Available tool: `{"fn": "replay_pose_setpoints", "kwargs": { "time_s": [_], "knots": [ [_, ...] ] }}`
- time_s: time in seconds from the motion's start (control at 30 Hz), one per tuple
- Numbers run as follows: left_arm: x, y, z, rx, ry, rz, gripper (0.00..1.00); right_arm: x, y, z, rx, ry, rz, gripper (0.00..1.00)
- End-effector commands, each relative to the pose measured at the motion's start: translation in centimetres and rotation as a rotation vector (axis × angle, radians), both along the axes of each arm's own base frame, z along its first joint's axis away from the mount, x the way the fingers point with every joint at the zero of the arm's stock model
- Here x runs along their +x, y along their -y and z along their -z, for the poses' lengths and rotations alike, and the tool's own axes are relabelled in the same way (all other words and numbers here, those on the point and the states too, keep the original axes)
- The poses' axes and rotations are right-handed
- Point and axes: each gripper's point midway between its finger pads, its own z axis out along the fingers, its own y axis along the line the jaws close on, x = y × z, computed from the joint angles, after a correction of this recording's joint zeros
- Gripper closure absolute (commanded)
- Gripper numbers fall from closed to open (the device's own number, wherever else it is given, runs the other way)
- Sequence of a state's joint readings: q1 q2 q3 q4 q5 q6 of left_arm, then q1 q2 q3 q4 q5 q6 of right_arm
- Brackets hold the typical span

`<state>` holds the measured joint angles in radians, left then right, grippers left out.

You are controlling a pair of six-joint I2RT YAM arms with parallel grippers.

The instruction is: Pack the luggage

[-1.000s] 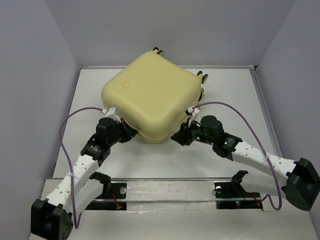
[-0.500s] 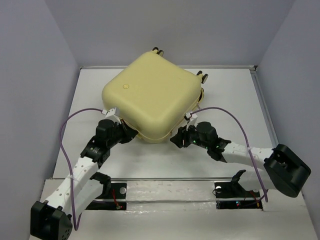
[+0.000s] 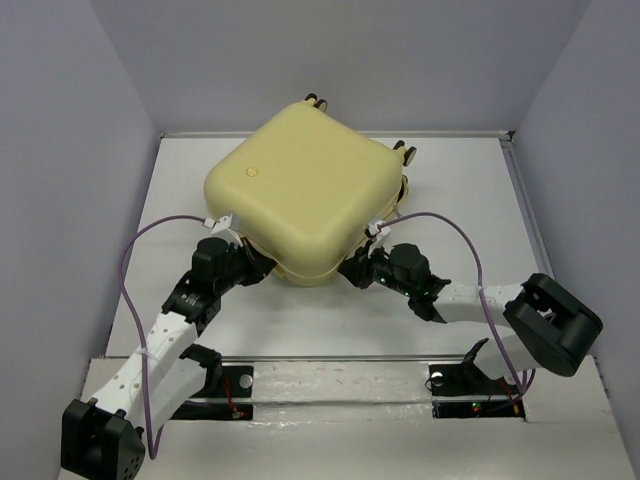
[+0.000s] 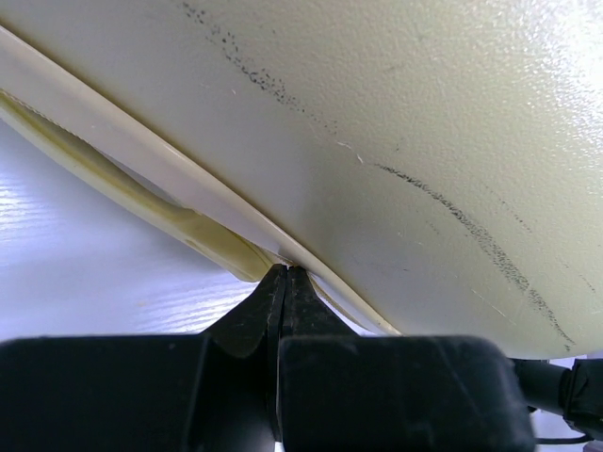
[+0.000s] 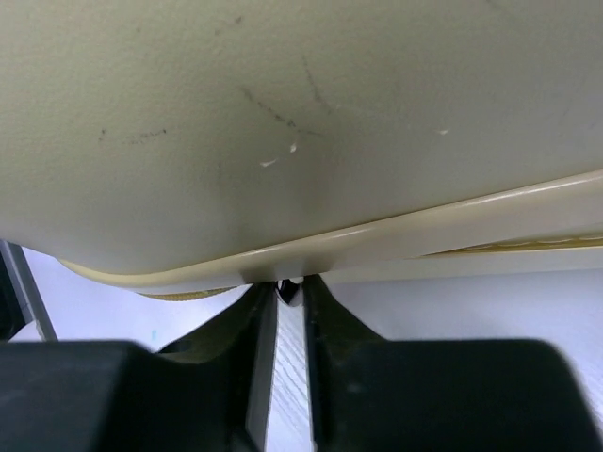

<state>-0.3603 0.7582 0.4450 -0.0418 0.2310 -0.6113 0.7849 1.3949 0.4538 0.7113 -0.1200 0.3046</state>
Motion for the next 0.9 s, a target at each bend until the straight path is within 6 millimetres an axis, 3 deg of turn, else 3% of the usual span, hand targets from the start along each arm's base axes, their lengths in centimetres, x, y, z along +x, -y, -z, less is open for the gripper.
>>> {"fn": "replay_pose_setpoints", "kwargs": {
  "time_s": [0.0, 0.03, 0.1, 0.17, 0.2, 0.27, 0.37, 0.47, 0.57, 0.67, 0.77, 0.87],
  "knots": [
    [1.6, 2.0, -6.1, -0.125, 0.197, 0.05, 0.94, 1.6, -0.6, -5.2, 0.164, 0.172, 0.042, 0.88],
    [1.7, 2.1, -6.5, -0.134, 0.203, 0.048, 0.94, 1.5, -0.5, -5.4, 0.174, 0.176, 0.045, 0.93],
    [1.9, 2.2, -6.9, -0.144, 0.212, 0.044, 0.94, 0.5, -0.9, -5.3, 0.176, 0.161, 0.023, 0.93],
    [2.3, 2.3, -7.3, -0.157, 0.222, 0.038, 0.94, -2.1, -2.4, -5.3, 0.164, 0.142, -0.044, 0.93],
    [2.5, 2.4, -7.6, -0.167, 0.222, 0.033, 0.94, -3.1, -2.8, -4.0, 0.112, 0.11, -0.054, 0.93],
    [3.1, 2.5, -8.1, -0.186, 0.236, 0.023, 0.94, -5.3, -4.3, -3.2, 0.062, 0.08, -0.095, 0.93],
    [3.7, 3.0, -9.1, -0.232, 0.249, 0.013, 0.94, -11.3, -6.5, 0.9, -0.092, -0.001, -0.174, 0.93],
    [4.2, 3.2, -9.6, -0.248, 0.259, 0.001, 0.94, -14.3, -7.6, 2.2, -0.111, -0.049, -0.178, 0.93],
    [4.2, 3.4, -9.7, -0.257, 0.262, -0.004, 0.94, -15.8, -8.7, 2.2, -0.101, -0.057, -0.175, 0.93],
    [4.2, 3.5, -9.8, -0.262, 0.265, -0.021, 0.94, -15.9, -11.0, 0.6, -0.073, -0.016, -0.14, 0.93],
    [4.2, 3.4, -9.3, -0.254, 0.264, -0.039, 0.94, -16.6, -15.1, -1.5, -0.036, 0.043, -0.193, 0.93],
    [4.2, 3.0, -9.2, -0.231, 0.263, -0.056, 0.94, -16.2, -15.2, -2.3, -0.017, 0.052, -0.174, 0.93]
  ]
}}
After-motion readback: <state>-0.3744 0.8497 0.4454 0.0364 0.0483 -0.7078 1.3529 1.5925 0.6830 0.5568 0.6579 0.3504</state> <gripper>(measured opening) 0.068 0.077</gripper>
